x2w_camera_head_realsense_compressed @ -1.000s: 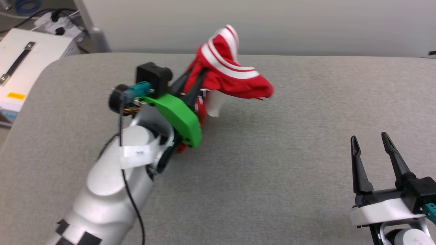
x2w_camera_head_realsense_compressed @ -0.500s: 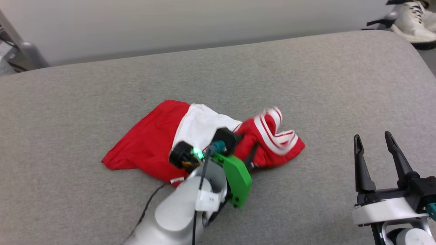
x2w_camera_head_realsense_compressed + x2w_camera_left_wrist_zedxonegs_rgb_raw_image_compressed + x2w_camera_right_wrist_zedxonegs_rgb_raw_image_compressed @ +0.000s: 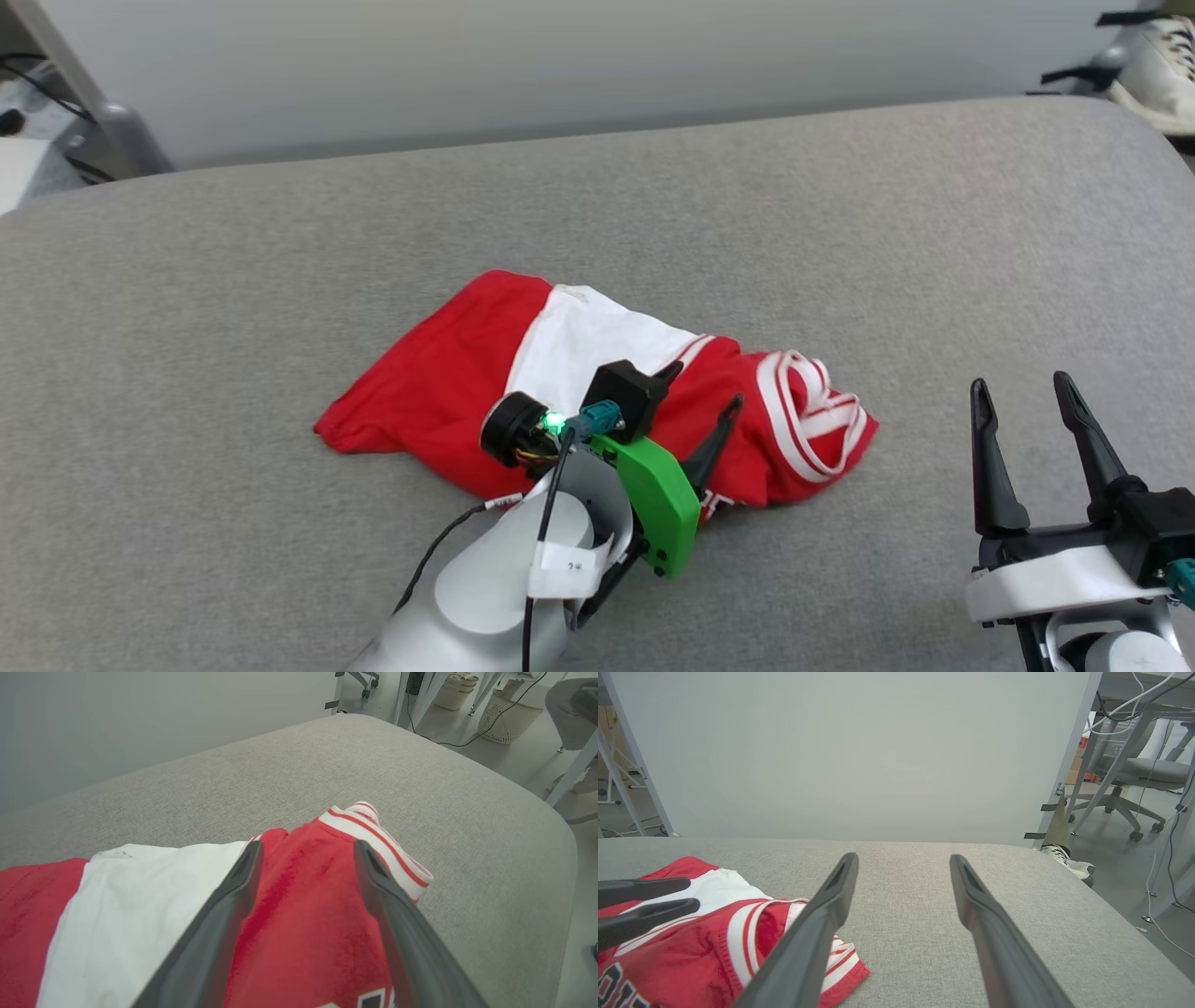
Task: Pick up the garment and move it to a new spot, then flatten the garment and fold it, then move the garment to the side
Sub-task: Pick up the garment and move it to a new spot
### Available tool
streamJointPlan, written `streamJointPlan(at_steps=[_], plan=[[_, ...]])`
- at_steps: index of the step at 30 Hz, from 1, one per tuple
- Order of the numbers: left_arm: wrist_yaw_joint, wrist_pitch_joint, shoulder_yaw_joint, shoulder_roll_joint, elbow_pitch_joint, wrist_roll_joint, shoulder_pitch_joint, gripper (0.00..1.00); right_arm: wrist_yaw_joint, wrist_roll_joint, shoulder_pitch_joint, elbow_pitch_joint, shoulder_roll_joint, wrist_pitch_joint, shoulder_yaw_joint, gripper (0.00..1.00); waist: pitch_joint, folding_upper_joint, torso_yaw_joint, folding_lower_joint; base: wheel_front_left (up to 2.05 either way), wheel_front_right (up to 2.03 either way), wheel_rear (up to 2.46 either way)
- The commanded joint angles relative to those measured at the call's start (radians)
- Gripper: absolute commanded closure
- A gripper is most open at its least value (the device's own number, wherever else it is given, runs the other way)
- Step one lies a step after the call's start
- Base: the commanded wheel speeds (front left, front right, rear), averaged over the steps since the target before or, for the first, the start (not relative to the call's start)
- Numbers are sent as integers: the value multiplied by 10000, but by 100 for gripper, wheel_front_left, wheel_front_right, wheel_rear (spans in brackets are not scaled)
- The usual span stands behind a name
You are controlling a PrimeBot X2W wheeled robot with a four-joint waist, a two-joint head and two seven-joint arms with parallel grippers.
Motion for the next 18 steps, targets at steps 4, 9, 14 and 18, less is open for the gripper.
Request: streamJointPlan(at_steps=[4, 9, 14, 18], plan=[[462, -578, 559, 681, -682, -52, -102, 0, -7, 33, 357, 22, 14, -21, -39, 0, -994, 0, 1144, 0, 0, 0, 0], [1131, -941, 1530, 1548, -1712, -239, 675, 0, -7, 82, 548, 29, 14, -21, -71, 0, -1252, 0, 1516, 0, 0, 0, 0], [1652, -1031, 2701, 2320, -3261, -25, 2193, 0, -7, 117, 717, -3, 14, -21, 25, 0, -1319, 0, 1701, 0, 0, 0, 0], [1692, -1035, 3514, 2368, -4448, 435, 3593, 0, -7, 105, 821, -6, 14, -21, 58, 0, -1337, 0, 1783, 0, 0, 0, 0]])
